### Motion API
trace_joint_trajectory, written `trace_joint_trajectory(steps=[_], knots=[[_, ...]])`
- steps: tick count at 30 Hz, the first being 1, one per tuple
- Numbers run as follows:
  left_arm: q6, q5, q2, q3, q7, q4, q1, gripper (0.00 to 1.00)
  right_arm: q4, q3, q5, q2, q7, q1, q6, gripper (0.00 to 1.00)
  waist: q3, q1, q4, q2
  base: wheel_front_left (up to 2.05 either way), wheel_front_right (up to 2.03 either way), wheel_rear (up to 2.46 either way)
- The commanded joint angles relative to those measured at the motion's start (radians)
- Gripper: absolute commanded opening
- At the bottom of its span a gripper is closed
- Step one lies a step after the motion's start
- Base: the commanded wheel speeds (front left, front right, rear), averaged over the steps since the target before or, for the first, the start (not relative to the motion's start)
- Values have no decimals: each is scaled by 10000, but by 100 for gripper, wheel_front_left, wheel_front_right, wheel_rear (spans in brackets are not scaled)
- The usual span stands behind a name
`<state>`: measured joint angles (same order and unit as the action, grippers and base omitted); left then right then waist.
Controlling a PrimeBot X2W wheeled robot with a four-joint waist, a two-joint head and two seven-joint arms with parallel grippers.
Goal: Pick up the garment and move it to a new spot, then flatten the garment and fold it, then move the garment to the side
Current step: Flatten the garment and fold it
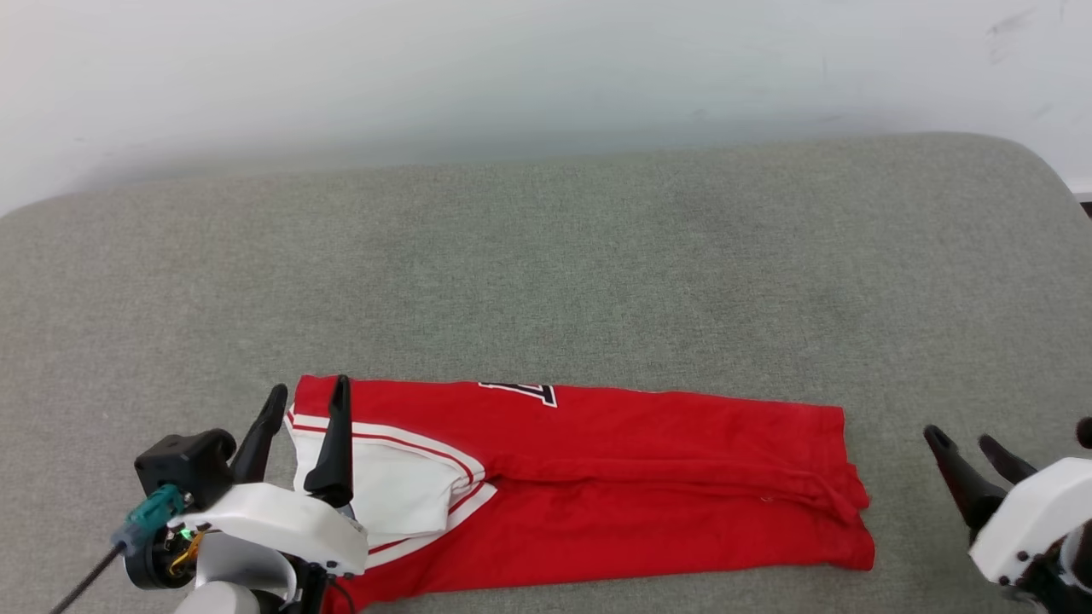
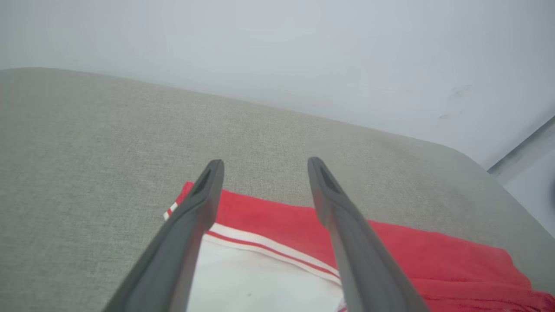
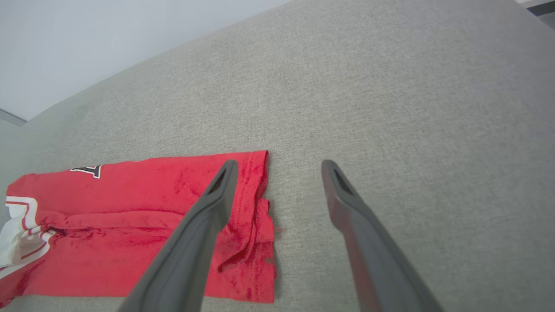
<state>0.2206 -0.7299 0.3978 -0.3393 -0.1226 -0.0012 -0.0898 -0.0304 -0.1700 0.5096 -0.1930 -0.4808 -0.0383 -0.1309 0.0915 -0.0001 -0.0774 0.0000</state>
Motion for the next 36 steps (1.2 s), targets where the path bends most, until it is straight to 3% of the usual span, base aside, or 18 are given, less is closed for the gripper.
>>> trace_joint_trajectory(steps=[1,10,24,26,27,36], knots=[[44,103,-10,-20,-68,-36,-42,100,-34,-38,-10,-48,-61,-60,4,100,-48,1,12,0,0,0,0],[935,1480,-258,-430,-911,-934,-64,100,-960,-789,20,-483,-2231,-474,4,100,-4,1,625,0,0,0,0],[1049,2181,-257,-886,-1025,-1555,-419,100,-3412,411,410,319,-3618,-1043,2,100,607,1,1743,0,0,0,0],[1098,2180,-268,-861,-1040,-1557,-405,100,-3515,597,431,391,-3706,-1060,1,13,618,1,1778,0,0,0,0],[1118,2182,-268,-849,-1056,-1556,-392,100,-3517,630,473,416,-3697,-1091,-5,0,616,1,1782,0,0,0,0],[1306,2184,-186,-640,-1160,-1383,-151,100,-2479,945,569,-305,-3416,-1408,-5,0,104,1,1467,0,0,0,0]])
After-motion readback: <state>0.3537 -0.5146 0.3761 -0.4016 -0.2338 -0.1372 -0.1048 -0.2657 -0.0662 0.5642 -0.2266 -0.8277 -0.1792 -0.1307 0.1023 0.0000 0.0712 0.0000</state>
